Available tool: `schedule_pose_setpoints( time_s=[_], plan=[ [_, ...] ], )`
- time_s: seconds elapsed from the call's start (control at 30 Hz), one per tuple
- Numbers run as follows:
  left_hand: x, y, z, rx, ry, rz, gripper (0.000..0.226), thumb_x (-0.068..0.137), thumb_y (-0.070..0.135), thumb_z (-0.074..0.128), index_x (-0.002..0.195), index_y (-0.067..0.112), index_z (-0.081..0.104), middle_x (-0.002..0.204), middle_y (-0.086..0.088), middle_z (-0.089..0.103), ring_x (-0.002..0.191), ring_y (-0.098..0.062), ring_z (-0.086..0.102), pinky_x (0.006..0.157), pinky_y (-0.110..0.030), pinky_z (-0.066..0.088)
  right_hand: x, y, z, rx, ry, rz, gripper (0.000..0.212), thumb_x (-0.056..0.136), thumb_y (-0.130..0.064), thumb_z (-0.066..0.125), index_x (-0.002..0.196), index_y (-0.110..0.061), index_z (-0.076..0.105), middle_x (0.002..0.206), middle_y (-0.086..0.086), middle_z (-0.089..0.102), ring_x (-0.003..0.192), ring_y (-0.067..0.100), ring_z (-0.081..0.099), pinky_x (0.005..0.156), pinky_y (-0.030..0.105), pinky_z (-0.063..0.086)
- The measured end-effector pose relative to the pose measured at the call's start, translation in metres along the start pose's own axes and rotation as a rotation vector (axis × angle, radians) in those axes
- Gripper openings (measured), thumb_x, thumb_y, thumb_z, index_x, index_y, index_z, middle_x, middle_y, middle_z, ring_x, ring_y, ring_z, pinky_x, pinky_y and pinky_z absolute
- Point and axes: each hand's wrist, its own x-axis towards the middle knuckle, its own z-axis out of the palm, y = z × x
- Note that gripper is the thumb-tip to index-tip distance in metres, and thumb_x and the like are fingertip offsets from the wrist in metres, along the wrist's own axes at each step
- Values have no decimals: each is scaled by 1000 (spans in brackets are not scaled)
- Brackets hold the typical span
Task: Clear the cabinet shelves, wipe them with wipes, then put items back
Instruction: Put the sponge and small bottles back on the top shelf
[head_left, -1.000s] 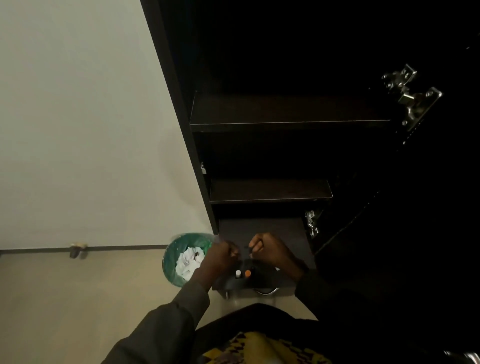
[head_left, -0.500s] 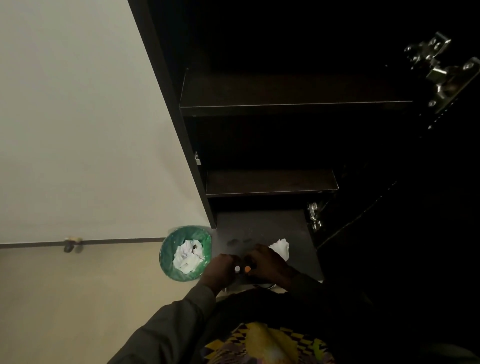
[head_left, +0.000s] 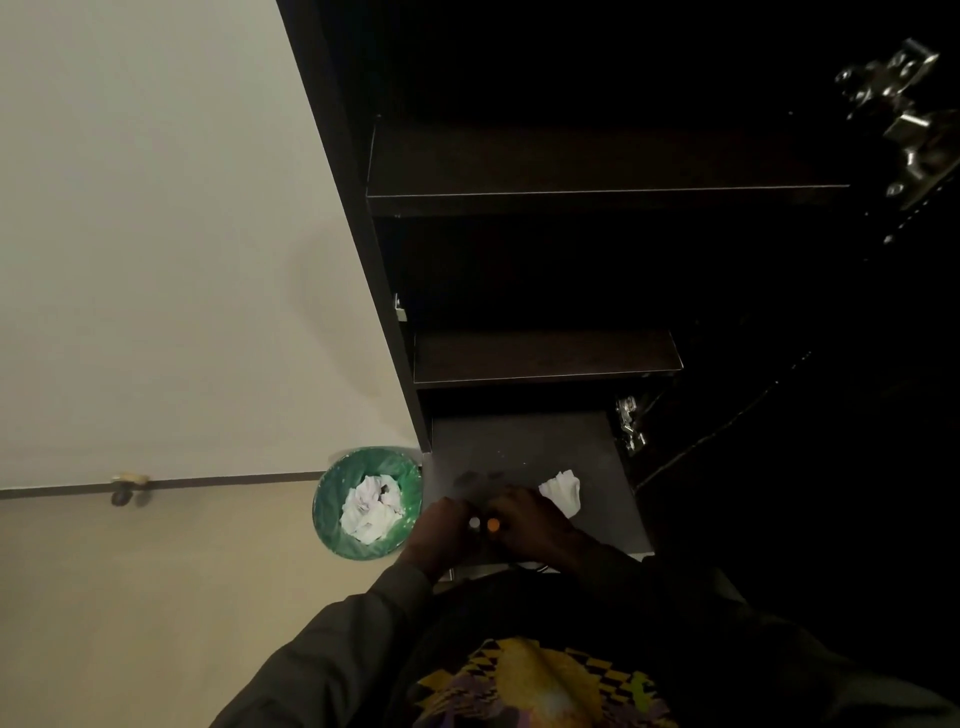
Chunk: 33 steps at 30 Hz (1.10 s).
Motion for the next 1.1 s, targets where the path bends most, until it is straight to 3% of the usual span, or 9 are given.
schedule_pose_setpoints(
  time_s=[0.13,0.23,0.33,0.43,0.53,0.63,0.77,0.9,1.1],
  plan=[
    [-2,1,-10,-72,41,-18,26,87,22,62,110,14,70,108,-13,71,100,-34,66,82,-35,51,-2,-3,-8,65,150,-43,17,81,-22,67,95,-14,74,107,5,72,104,19,62,84,14,34],
    [-2,5,-27,-145,107,-22,24,84,15,65,107,10,68,107,-14,71,100,-34,65,81,-32,49,-5,-6,-16,59,284,-23,9,76,-20,75,83,-14,75,94,0,73,90,8,59,79,-3,27],
    [-1,9,-46,-197,167,-27,16,85,14,65,100,9,66,98,-13,71,93,-33,66,74,-32,47,-7,-10,-27,144,386,-34,8,72,-16,78,73,-10,72,81,1,70,81,11,55,78,12,40],
    [-1,17,-64,-322,228,-35,6,89,11,62,94,8,64,92,-12,70,88,-30,65,70,-28,43,-7,-16,-40,311,417,31,5,77,-17,73,81,-19,71,82,-3,71,79,8,64,75,21,48],
    [-7,35,-89,-503,319,0,6,90,7,62,88,11,58,89,-9,68,84,-24,64,69,-26,41,-5,-24,-55,525,432,57,10,78,-15,71,83,-22,67,79,5,74,77,20,72,75,40,58],
    [-18,60,-120,-686,385,54,5,91,6,62,95,6,58,89,-9,68,82,-23,65,72,-30,51,-9,-39,-82,623,473,5,15,83,-9,72,92,-20,68,86,5,73,83,18,72,79,36,58],
    [-38,96,-173,-877,409,212,10,96,8,58,106,6,61,94,-3,68,87,-11,68,72,-22,57,-25,-69,-133,717,537,-104,18,86,-11,72,103,-17,69,93,0,74,88,13,71,77,24,55],
    [-64,132,-235,-883,533,371,21,97,12,57,115,15,66,109,3,71,103,-9,67,86,-26,56,-51,-103,-196,741,627,-264,25,86,-10,72,110,-16,69,101,0,73,94,17,71,83,34,57],
    [-115,199,-332,-798,716,628,22,94,12,60,115,16,68,108,9,72,105,-2,66,86,-15,51,-99,-163,-292,601,774,-503,28,87,-11,70,115,-15,68,111,-2,69,106,13,66,91,31,53]
  ],
)
